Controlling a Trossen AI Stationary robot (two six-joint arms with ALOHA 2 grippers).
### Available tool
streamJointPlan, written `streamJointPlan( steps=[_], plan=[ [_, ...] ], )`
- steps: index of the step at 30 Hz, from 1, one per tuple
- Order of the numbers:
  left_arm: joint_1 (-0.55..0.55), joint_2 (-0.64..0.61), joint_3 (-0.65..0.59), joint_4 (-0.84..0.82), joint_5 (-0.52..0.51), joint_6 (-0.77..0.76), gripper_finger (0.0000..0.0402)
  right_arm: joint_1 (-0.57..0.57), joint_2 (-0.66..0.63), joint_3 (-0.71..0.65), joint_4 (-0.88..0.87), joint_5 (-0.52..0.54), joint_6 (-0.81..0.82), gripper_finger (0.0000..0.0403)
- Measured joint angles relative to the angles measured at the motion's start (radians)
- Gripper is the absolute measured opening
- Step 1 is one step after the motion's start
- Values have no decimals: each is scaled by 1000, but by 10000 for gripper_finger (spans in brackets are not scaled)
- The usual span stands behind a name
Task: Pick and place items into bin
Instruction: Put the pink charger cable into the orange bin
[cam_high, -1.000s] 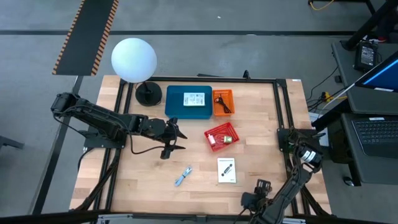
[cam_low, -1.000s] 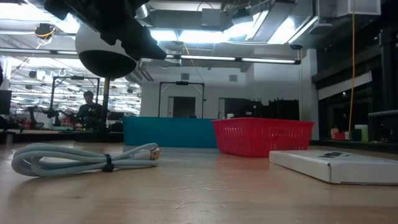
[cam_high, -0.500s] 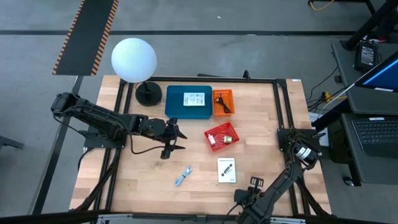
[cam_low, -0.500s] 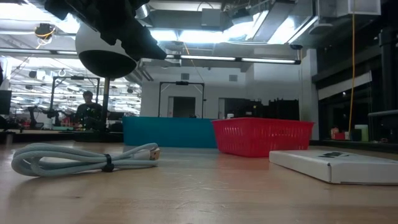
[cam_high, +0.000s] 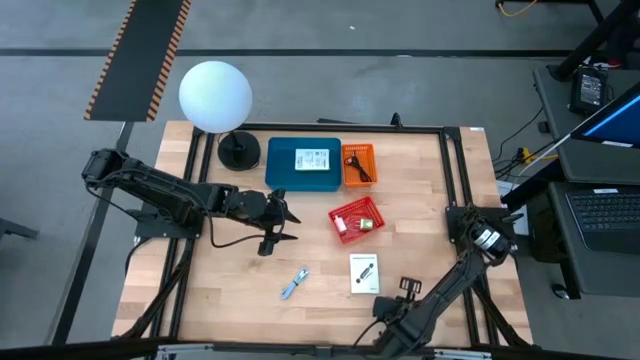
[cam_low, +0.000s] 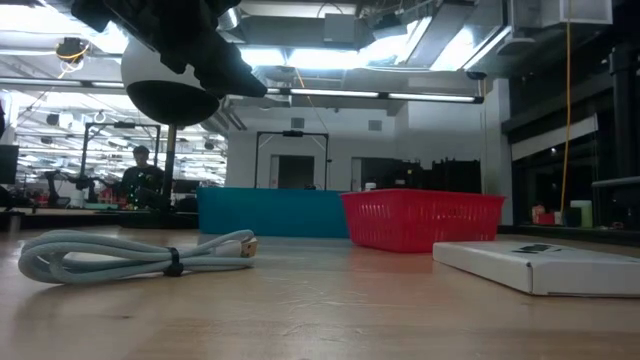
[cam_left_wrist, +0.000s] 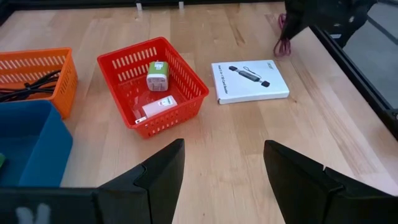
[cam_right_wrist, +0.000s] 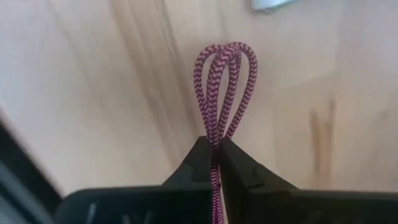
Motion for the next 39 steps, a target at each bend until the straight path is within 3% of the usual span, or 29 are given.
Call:
streamJointPlan(
  steps=[5, 17, 21, 25, 30, 39],
  plan=[
    [0, 0, 0, -5, 0, 0, 214, 4, -81, 0, -54, 72, 55, 1],
    [0, 0, 0, -30, 0, 1, 214, 31, -218, -8, -59, 447, 142, 0],
    [0, 0, 0, -40, 0, 24, 214, 57, -264, -124, 71, 638, 226, 0],
    [0, 0, 0, -46, 0, 46, 214, 63, -307, -265, 195, 761, 269, 0],
    [0, 0, 0, -46, 0, 45, 214, 62, -368, -388, 257, 1025, 301, 0],
    [0, 0, 0, -45, -1, 37, 214, 48, -427, -603, 356, 1292, 459, 0]
  ],
)
